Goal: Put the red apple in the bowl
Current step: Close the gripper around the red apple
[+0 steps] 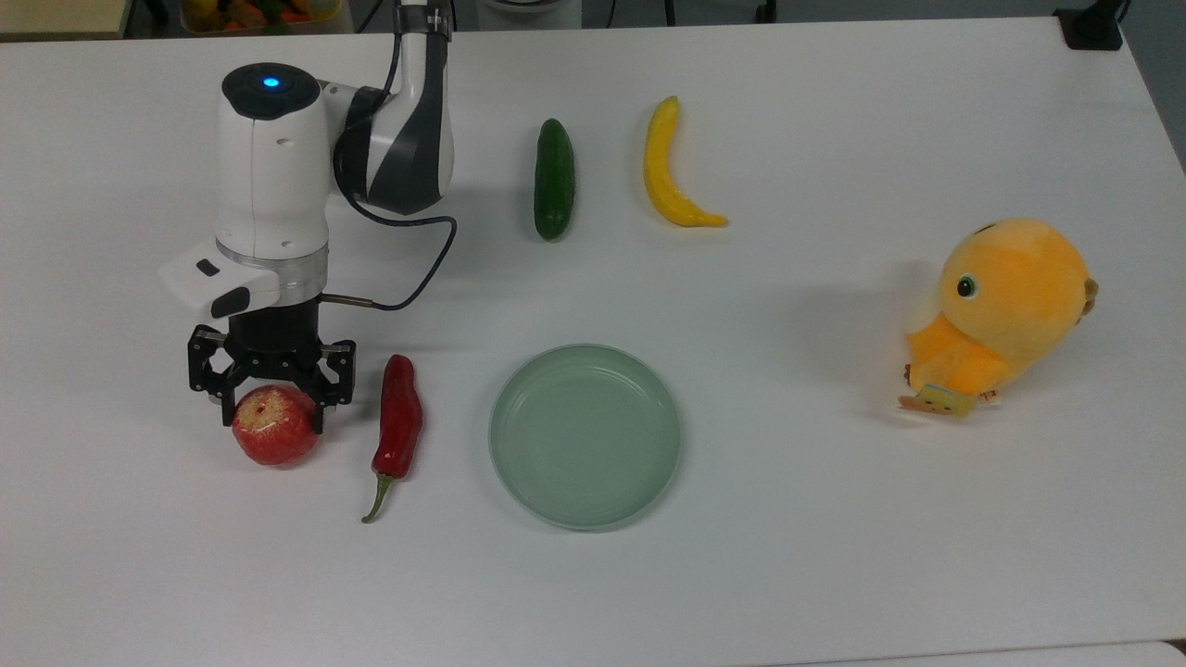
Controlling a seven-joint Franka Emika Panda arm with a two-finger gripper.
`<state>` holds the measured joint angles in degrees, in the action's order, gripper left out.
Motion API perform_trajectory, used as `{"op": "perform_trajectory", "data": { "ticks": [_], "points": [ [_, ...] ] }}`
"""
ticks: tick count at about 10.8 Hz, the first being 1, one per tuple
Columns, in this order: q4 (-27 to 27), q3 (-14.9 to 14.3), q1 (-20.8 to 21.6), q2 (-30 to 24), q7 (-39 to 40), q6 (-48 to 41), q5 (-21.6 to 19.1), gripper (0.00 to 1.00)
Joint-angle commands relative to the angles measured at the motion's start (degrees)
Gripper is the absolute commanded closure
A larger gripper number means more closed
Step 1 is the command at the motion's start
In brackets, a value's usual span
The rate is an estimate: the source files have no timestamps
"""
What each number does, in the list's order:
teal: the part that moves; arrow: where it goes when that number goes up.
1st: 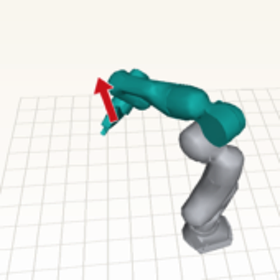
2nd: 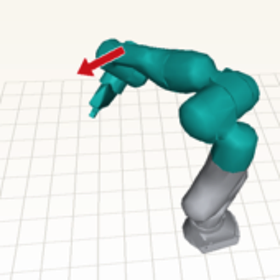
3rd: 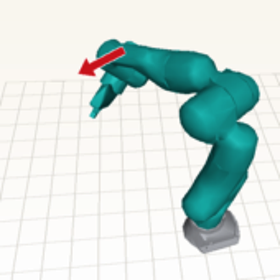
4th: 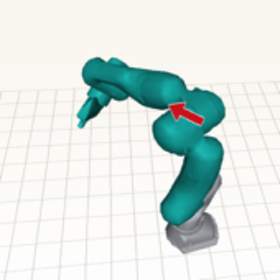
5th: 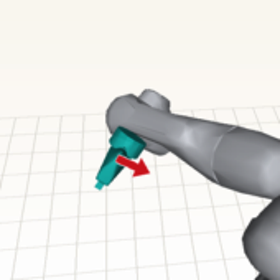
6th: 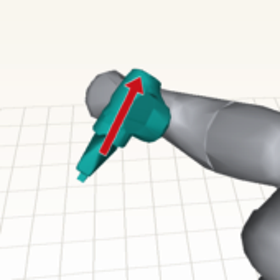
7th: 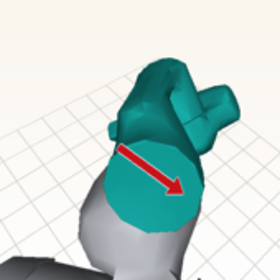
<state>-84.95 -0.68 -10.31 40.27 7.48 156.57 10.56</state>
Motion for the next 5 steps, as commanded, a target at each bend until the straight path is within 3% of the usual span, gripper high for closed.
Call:
{"op": "perform_trajectory", "data": {
  "ticks": [1, 5],
  "points": [
    [0.1, -0.5, 0.4, 0.2, 0.3, 1.0, 1.0, 0.8],
    [-3.9, -0.5, 0.1, -5.1, 0.2, 0.4, 0.8, 0.84]
  ]
}}
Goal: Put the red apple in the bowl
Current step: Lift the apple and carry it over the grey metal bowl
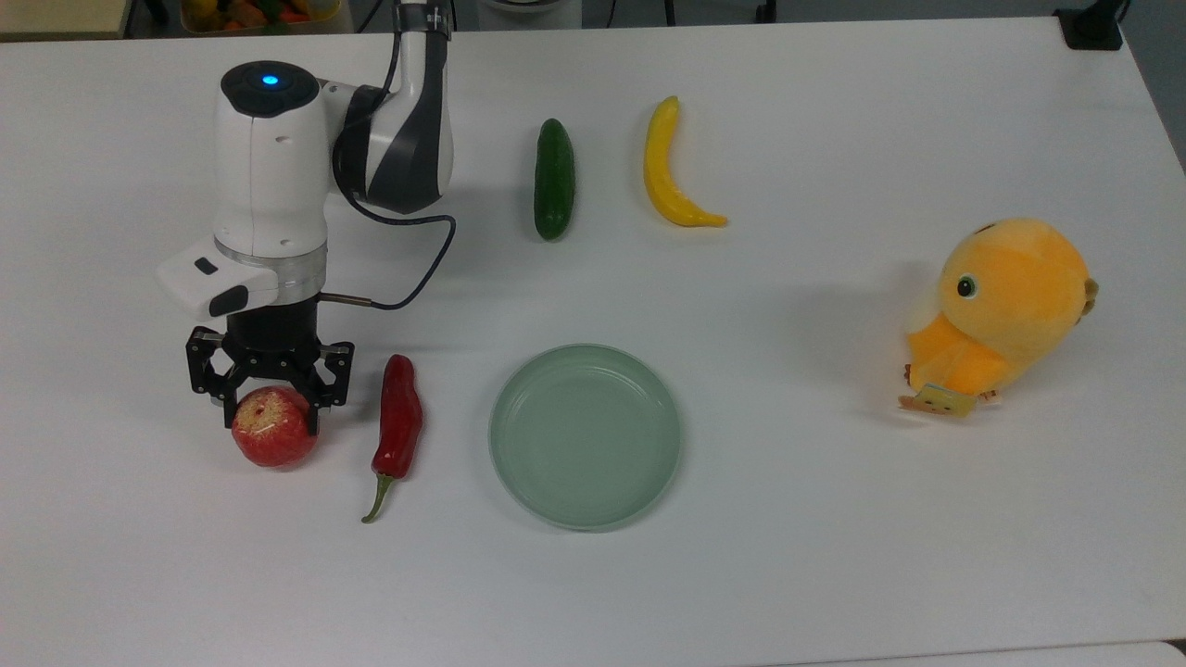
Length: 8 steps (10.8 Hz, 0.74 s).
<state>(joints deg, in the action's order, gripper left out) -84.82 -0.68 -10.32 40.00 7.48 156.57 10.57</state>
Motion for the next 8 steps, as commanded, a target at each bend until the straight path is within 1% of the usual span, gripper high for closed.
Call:
{"op": "perform_trajectory", "data": {
  "ticks": [1, 2, 4, 5, 7, 8],
  "points": [
    [-5.4, -0.5, 0.2, -7.2, 0.2, 0.1, 0.4, 0.84],
    [-6.7, -0.5, 0.2, -10.3, 0.2, -1.3, 0.2, 0.84],
    [-7.8, -0.1, 0.5, -17.0, 0.2, -9.7, -0.4, 0.84],
    [-7.9, 0.2, 0.6, -20.5, 0.3, -16.0, -1.6, 0.84],
    [-8.2, 0.2, 1.3, -27.0, 0.5, -29.9, -2.1, 0.83],
    [-8.4, 0.2, 1.4, -29.5, 0.9, -36.0, -2.2, 0.83]
  ]
}}
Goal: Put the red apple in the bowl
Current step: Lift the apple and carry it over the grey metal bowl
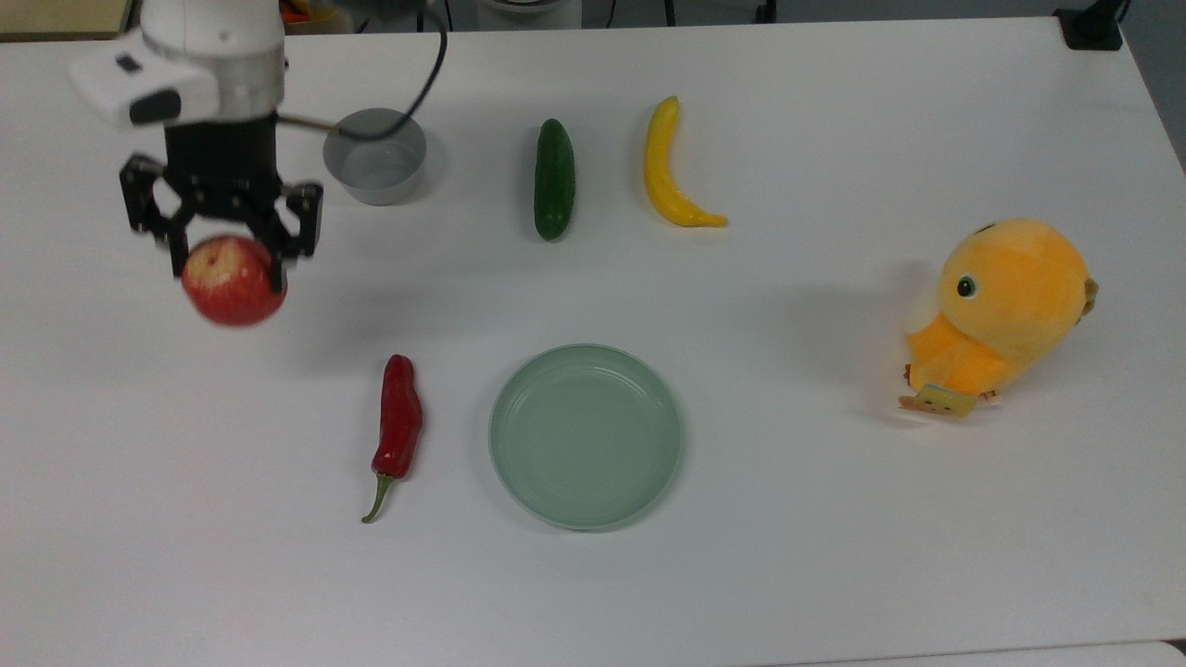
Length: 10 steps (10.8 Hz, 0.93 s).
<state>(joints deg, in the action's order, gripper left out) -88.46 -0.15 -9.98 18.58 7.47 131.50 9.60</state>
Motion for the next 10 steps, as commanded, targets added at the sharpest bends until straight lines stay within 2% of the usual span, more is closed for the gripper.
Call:
{"op": "perform_trajectory", "data": {
  "ticks": [1, 4, 5, 7, 10],
  "points": [
    [-6.1, -0.4, 1.1, -11.0, 2.3, -16.4, -1.2, 0.83],
    [-12.4, -0.4, 1.2, -18.2, 7.8, -30.5, -1.3, 0.83],
    [-15.0, -0.4, 1.2, -19.6, 8.7, -32.4, -1.5, 0.83],
    [-22.8, -0.5, 0.7, -23.5, 8.8, -32.4, -3.4, 0.83],
    [-30.3, -0.6, 0.6, -24.0, 8.8, -28.8, -3.9, 0.81]
  ]
}}
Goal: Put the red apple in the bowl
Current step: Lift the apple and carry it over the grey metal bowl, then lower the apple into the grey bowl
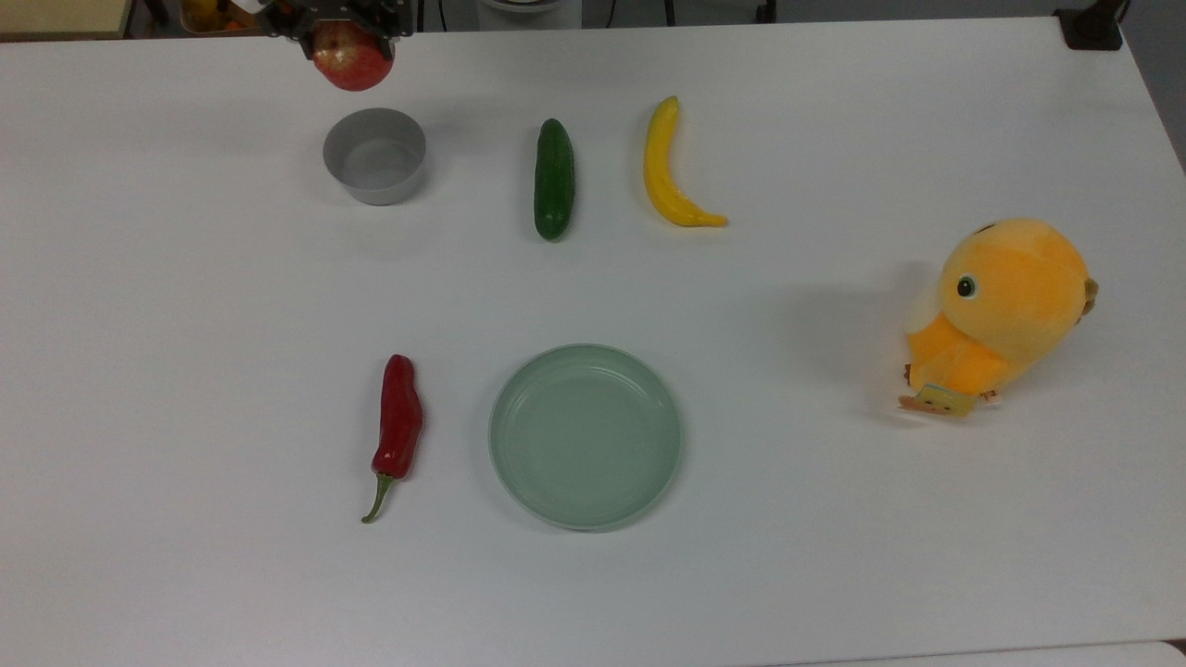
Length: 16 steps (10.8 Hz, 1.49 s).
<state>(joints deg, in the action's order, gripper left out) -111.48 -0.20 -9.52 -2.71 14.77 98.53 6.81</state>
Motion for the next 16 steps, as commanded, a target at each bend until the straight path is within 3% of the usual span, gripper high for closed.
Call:
{"op": "perform_trajectory", "data": {
  "ticks": [1, 4, 8, 16],
  "points": [
    [-9.2, -0.5, 0.0, -2.6, 1.5, 6.2, -1.1, 0.81],
    [-13.1, -0.5, -0.1, -1.9, 1.5, 13.8, -1.0, 0.81],
    [-14.2, -0.6, -0.3, 1.6, 1.5, 21.6, -0.1, 0.81],
    [-14.8, -0.9, -1.6, 4.7, 1.4, 27.0, 1.7, 0.78]
  ]
}}
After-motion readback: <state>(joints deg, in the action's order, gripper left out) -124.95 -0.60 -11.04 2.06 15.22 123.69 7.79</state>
